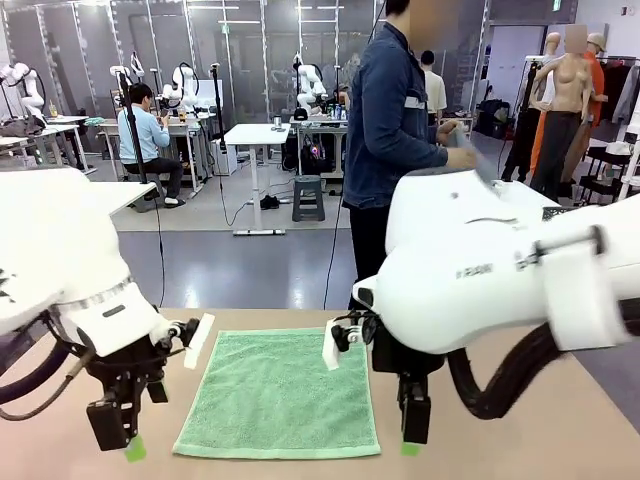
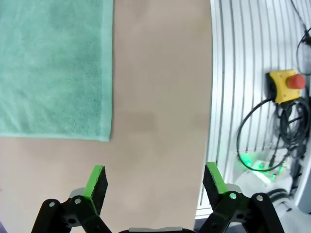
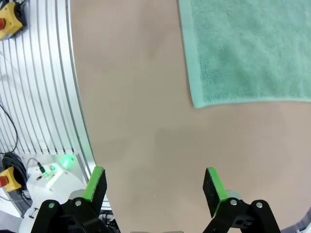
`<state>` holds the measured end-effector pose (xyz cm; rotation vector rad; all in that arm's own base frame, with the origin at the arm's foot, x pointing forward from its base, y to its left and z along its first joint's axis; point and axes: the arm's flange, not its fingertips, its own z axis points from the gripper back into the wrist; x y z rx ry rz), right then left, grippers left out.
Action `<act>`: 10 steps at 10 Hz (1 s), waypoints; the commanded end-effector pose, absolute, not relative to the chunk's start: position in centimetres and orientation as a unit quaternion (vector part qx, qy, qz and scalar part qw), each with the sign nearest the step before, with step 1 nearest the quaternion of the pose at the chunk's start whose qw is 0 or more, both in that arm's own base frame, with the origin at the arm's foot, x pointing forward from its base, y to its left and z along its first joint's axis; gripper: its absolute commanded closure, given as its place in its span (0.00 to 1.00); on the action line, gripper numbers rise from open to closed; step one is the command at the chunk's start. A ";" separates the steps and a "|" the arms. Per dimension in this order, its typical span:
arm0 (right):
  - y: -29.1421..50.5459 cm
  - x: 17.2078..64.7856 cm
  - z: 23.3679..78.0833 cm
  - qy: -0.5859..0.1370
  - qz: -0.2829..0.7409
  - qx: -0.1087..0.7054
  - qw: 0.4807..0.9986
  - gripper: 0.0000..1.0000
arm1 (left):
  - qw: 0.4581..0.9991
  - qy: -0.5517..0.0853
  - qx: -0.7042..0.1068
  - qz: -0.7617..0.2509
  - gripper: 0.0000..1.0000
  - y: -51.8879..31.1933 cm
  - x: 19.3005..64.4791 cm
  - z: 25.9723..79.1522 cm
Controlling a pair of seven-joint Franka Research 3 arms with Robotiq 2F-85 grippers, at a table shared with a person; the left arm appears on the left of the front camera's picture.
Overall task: Fold the towels and place them in the basket.
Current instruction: When a person lays out a Towel with hook on the table, fold it in half twice.
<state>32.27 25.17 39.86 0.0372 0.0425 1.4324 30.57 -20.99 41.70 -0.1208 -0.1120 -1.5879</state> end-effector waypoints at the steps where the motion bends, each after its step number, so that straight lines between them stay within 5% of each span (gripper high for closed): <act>1: 26.7 33.6 38.3 0.019 0.670 0.014 0.742 0.00 | 0.680 -0.045 -0.052 -0.730 0.00 -21.9 31.8 38.6; 10: 28.3 36.9 31.8 0.013 0.703 0.011 0.711 0.00 | 0.710 -0.066 0.003 -0.701 0.00 -22.7 35.0 32.5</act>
